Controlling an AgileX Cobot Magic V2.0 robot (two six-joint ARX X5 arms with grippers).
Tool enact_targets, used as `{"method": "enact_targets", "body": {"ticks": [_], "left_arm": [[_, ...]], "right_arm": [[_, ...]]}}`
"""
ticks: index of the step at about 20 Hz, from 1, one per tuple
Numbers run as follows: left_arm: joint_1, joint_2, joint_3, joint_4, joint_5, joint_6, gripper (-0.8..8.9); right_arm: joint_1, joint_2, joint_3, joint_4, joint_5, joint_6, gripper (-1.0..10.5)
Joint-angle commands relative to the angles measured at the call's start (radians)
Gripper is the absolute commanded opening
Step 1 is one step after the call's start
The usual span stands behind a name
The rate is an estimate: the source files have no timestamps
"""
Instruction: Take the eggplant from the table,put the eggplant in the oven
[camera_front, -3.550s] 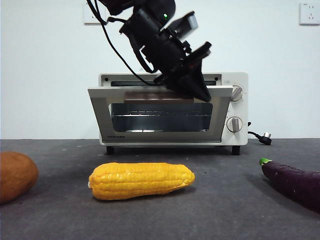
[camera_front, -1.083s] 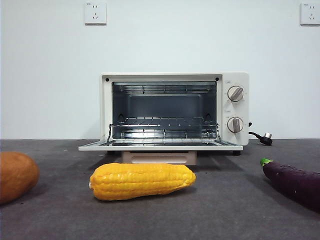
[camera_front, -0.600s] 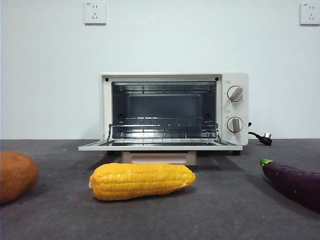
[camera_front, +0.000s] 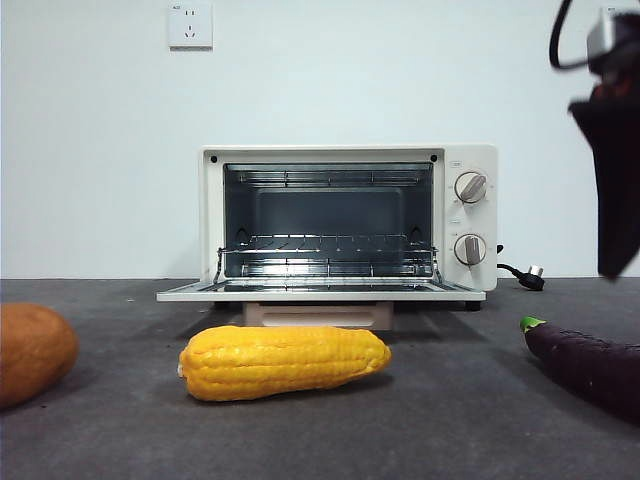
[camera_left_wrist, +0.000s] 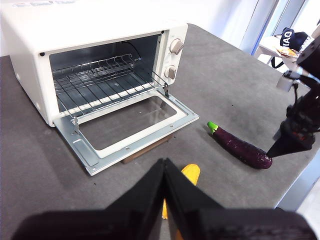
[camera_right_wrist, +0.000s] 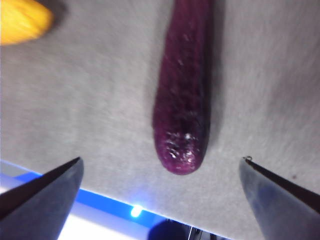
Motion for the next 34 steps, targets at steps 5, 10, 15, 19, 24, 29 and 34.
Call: {"method": "enact_targets", "body": {"ticks": [5, 10, 15, 19, 24, 29, 34], "left_arm": [[0.000, -0.004, -0.006, 0.002, 0.003, 0.001, -0.06], [0.000, -0.004, -0.006, 0.002, 0.003, 0.001, -0.06], [0.000, -0.004, -0.006, 0.002, 0.003, 0.002, -0.06], [0.000, -0.004, -0.006, 0.002, 0.003, 0.004, -0.06], [-0.006, -0.003, -0.006, 0.002, 0.003, 0.004, -0.06], [-0.013, 0.002, -0.006, 0.002, 0.002, 0.005, -0.06], [-0.013, 0.010, -0.006, 0.002, 0.003, 0.005, -0.06]], "right_arm": [[0.003, 0.092, -0.076, 0.099, 0.016, 0.031, 5.9], [0.027, 0.158, -0.079, 0.153, 0.047, 0.048, 4.6], [0.078, 0.232, -0.079, 0.181, 0.095, 0.079, 4.3], [0.095, 0.231, -0.078, 0.205, 0.140, 0.100, 2.7], [0.095, 0.231, -0.077, 0.193, 0.164, 0.100, 2.1], [0.095, 0.190, -0.072, 0.182, 0.173, 0.101, 2.1], [0.095, 0.054, -0.003, 0.109, 0.187, 0.100, 1.4]]}}
